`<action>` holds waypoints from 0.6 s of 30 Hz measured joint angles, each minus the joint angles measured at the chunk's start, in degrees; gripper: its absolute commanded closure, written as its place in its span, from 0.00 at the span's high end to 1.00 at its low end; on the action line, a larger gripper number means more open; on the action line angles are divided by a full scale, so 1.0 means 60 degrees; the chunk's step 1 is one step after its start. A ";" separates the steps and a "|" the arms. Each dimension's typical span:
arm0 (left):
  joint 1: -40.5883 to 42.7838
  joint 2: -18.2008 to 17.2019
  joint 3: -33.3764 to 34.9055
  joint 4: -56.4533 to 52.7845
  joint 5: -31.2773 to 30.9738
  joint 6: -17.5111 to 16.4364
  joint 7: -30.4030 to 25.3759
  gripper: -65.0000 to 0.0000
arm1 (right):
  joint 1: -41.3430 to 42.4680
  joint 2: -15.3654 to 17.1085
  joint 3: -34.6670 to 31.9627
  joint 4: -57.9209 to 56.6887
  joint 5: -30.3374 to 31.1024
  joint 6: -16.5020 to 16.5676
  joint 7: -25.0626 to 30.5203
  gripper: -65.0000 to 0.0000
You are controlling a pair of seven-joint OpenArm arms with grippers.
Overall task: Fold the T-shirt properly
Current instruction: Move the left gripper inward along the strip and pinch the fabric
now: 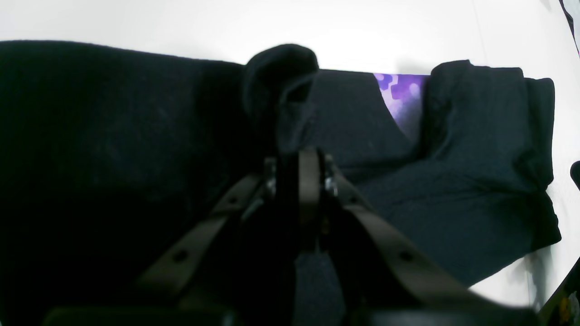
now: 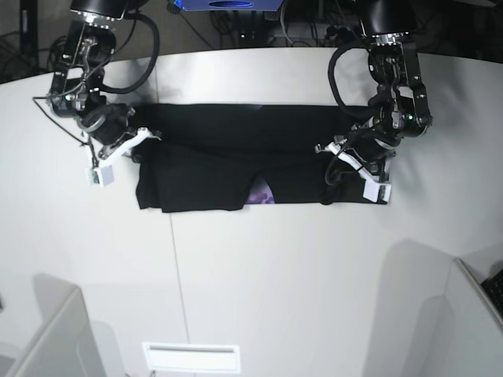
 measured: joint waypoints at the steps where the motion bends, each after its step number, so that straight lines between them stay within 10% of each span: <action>1: -0.0004 0.0000 0.0000 0.0000 0.0000 0.0000 0.0000 0.00 | -0.0004 -0.0004 0.0000 0.0000 0.0000 0.0000 0.0000 0.00; 7: 0.0018 0.0000 0.0000 0.0000 0.0000 0.0000 0.0000 0.00 | -0.0004 -0.0004 0.0000 0.0000 0.0000 0.0000 -0.0004 0.00; 18: -0.0087 -0.0018 0.1169 -0.0007 0.0022 0.0036 -0.0029 0.63 | -0.0036 -0.0004 0.0000 0.0000 0.0000 0.0000 -0.0025 0.00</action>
